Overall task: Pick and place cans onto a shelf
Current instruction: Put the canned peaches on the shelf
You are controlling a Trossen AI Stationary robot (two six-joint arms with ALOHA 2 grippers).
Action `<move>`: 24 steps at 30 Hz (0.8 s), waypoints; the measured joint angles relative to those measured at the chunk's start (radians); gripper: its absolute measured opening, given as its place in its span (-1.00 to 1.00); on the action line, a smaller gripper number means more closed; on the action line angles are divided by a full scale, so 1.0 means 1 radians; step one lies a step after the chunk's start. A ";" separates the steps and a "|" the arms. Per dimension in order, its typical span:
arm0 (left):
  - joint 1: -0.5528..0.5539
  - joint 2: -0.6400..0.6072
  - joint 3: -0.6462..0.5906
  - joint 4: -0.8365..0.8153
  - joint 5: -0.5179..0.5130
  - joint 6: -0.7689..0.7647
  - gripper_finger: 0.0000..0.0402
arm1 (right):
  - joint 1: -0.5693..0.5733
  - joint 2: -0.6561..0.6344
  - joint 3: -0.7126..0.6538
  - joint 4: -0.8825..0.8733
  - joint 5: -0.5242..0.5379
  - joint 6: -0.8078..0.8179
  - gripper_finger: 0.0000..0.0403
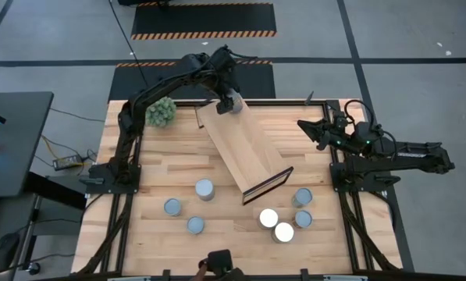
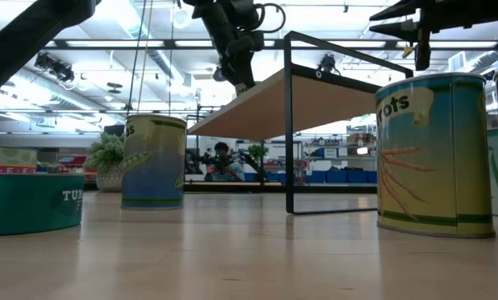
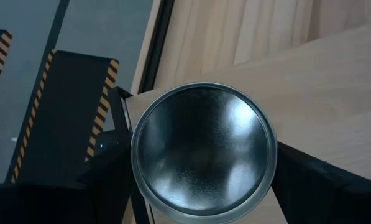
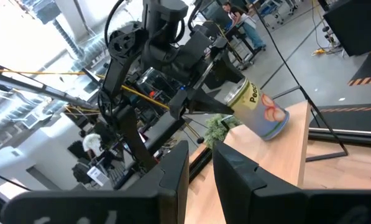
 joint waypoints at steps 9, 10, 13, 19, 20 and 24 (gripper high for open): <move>-0.001 0.000 0.000 -0.001 -0.032 0.001 0.81 | 0.000 0.000 0.000 0.000 0.001 0.000 -0.60; -0.001 0.000 0.000 -0.003 -0.034 0.001 0.84 | 0.000 0.000 0.000 0.000 0.001 0.000 -0.60; -0.002 0.000 0.000 -0.005 -0.035 0.001 0.91 | 0.000 0.000 0.000 0.000 0.002 0.000 -0.60; -0.019 -0.001 0.000 -0.005 -0.091 0.067 0.93 | 0.000 0.000 0.000 0.000 0.002 0.000 -0.60; -0.020 -0.002 0.000 -0.008 -0.097 0.083 0.93 | 0.000 0.000 0.000 0.000 0.002 0.000 -0.60; -0.024 -0.002 0.000 -0.005 -0.111 0.126 0.94 | 0.000 0.000 0.000 0.000 0.001 0.000 -0.60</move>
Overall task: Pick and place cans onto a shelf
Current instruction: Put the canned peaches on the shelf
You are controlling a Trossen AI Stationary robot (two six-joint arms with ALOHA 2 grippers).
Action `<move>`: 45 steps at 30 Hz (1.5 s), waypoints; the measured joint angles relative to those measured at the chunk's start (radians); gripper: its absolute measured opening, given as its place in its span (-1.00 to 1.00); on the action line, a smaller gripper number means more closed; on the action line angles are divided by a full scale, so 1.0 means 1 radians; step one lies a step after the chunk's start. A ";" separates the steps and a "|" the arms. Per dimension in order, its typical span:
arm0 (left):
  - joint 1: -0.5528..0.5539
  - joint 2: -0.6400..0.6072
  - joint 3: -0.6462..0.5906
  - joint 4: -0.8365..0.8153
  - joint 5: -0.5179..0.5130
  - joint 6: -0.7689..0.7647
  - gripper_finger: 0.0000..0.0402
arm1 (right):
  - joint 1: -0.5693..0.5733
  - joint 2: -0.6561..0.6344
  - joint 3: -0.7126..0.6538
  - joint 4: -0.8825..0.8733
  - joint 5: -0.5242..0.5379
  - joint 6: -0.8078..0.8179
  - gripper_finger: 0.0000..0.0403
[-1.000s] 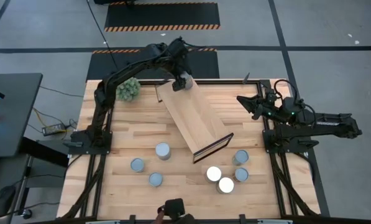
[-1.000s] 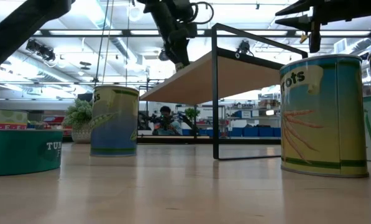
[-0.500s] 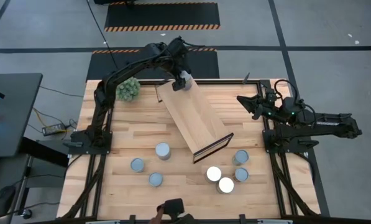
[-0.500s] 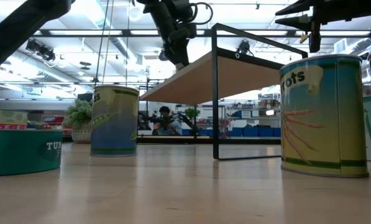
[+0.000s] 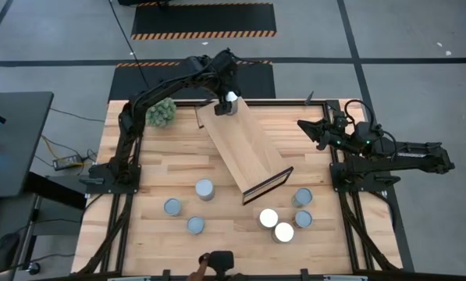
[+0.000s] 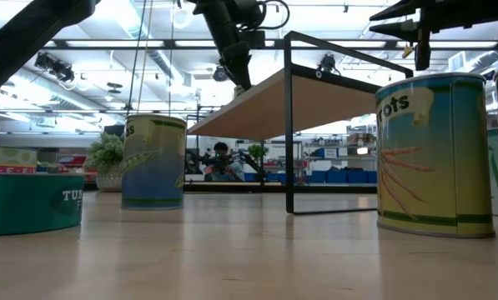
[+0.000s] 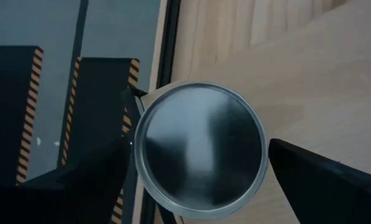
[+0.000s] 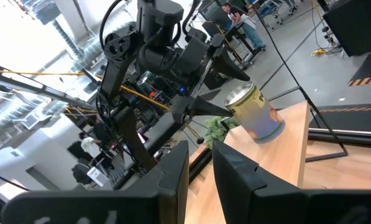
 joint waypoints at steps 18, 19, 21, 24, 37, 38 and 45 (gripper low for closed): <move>0.002 0.000 0.000 0.017 0.140 0.119 0.94 | 0.000 0.000 0.000 0.000 -0.002 0.015 -0.60; 0.001 0.000 0.000 0.020 0.139 0.132 0.94 | 0.000 0.000 0.000 0.000 -0.003 0.015 -0.60; -0.001 0.000 0.000 0.021 0.130 0.137 0.94 | 0.000 0.000 0.000 0.000 -0.003 0.015 -0.60; -0.009 0.000 0.000 0.019 0.090 0.153 0.94 | 0.000 0.000 0.000 0.000 -0.003 0.015 -0.60; -0.018 0.000 0.000 0.023 -0.113 0.238 0.94 | 0.000 0.000 0.000 0.000 -0.003 0.015 -0.60; -0.018 0.000 0.000 0.023 -0.126 0.240 0.94 | 0.000 0.000 0.000 0.000 -0.003 0.015 -0.60; -0.019 0.000 0.000 0.011 -0.183 0.183 0.94 | 0.000 0.000 0.000 0.000 -0.003 0.015 -0.60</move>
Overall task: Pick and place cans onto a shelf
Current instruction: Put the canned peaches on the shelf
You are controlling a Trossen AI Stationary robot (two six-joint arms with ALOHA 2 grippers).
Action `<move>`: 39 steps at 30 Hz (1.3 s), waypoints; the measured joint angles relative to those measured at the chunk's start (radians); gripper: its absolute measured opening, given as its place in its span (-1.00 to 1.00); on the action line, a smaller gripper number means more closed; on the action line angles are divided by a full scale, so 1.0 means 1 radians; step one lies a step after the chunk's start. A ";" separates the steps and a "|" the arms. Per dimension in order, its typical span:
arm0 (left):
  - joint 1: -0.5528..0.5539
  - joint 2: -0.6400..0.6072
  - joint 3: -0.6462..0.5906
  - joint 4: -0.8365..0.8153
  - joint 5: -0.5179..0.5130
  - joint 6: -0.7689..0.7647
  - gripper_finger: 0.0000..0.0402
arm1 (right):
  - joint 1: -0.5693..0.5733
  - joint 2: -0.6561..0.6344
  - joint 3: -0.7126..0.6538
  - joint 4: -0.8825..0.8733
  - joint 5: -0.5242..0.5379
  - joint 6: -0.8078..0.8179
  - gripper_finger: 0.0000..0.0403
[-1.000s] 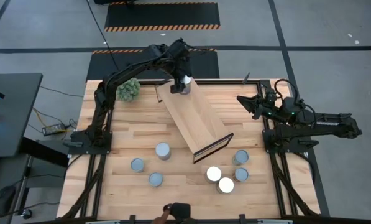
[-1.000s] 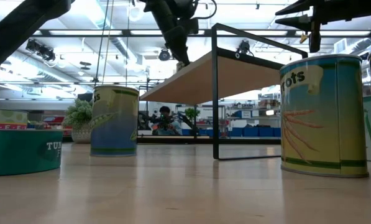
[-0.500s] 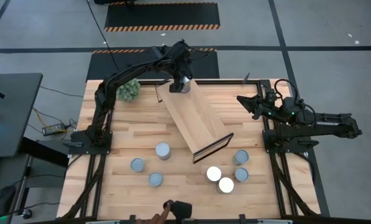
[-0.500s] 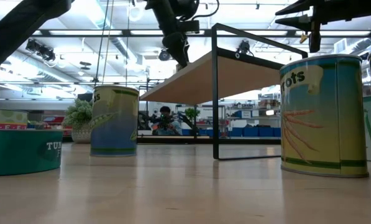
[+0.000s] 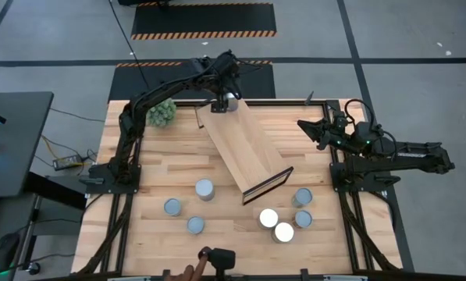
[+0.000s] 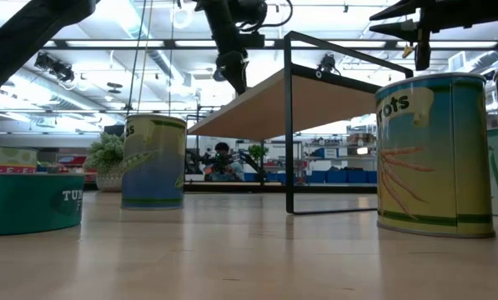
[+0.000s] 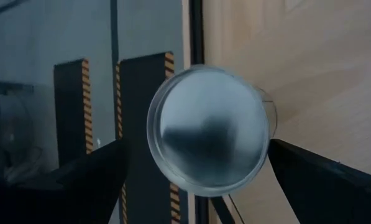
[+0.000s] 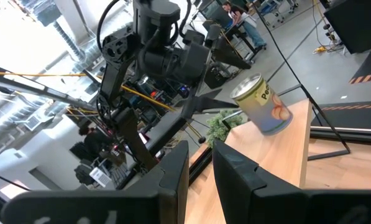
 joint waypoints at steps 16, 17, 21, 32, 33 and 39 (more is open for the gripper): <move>-0.063 -0.004 0.000 -0.087 -0.012 -0.195 0.94 | 0.000 0.000 0.000 0.007 0.000 0.000 -0.60; -0.077 -0.005 0.000 -0.110 -0.002 -0.219 0.94 | 0.000 0.000 0.000 0.007 -0.002 0.000 -0.60; -0.139 -0.021 0.000 -0.198 0.046 -0.321 0.94 | 0.000 0.000 0.000 0.007 -0.017 0.000 -0.60; -0.233 -0.098 0.000 -0.272 -0.093 -0.502 0.94 | 0.000 0.000 0.000 0.041 -0.088 -0.015 -0.60; -0.226 -0.102 0.000 -0.268 -0.093 -0.509 0.94 | 0.000 -0.001 0.000 0.048 -0.092 -0.017 -0.60; -0.214 -0.112 0.000 -0.279 -0.090 -0.511 0.94 | 0.000 -0.001 0.000 0.052 -0.128 -0.018 -0.60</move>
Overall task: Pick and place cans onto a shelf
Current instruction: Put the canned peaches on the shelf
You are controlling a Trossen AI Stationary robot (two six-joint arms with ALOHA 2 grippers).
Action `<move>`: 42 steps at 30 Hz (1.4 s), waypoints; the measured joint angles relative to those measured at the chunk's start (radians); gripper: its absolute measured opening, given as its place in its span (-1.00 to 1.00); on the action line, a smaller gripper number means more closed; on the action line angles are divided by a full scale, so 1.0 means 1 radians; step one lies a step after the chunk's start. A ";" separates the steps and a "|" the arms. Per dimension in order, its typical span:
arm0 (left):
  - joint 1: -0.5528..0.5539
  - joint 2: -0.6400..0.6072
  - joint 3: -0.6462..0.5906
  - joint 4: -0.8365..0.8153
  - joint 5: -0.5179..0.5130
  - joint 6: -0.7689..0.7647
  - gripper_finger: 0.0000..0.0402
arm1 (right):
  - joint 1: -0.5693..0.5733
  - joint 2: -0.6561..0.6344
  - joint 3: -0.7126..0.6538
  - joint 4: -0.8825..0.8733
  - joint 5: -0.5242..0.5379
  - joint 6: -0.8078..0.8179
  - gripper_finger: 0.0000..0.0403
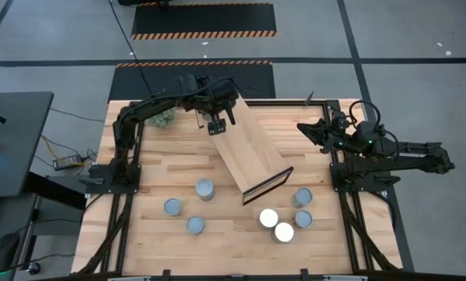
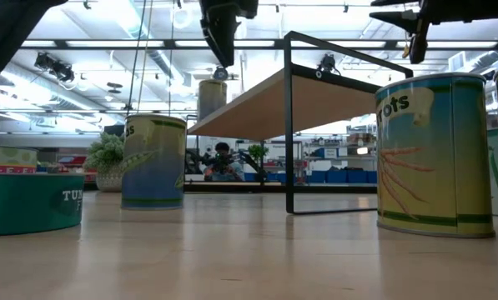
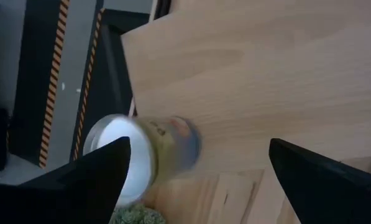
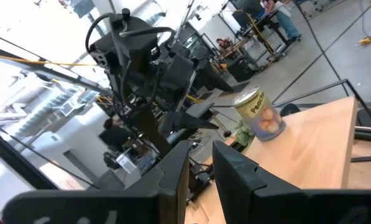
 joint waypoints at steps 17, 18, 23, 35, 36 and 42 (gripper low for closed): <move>0.090 -0.072 0.000 0.040 0.085 0.035 0.94 | 0.000 0.000 0.000 0.000 0.027 -0.008 -0.60; 0.098 -0.083 0.000 0.026 0.093 0.013 0.94 | 0.000 0.000 0.000 0.000 0.029 -0.008 -0.60; 0.134 -0.139 0.001 -0.044 0.146 -0.028 0.94 | 0.000 0.001 0.000 -0.002 0.052 -0.025 -0.60; 0.226 -0.135 -0.199 -0.077 0.190 0.051 0.94 | 0.000 0.000 0.000 0.001 0.071 -0.036 -0.60; 0.233 -0.135 -0.225 -0.080 0.188 0.052 0.94 | 0.000 0.000 0.000 0.001 0.071 -0.035 -0.60; 0.242 -0.134 -0.350 -0.011 0.065 0.104 0.94 | 0.000 0.000 0.000 0.008 0.069 -0.034 -0.60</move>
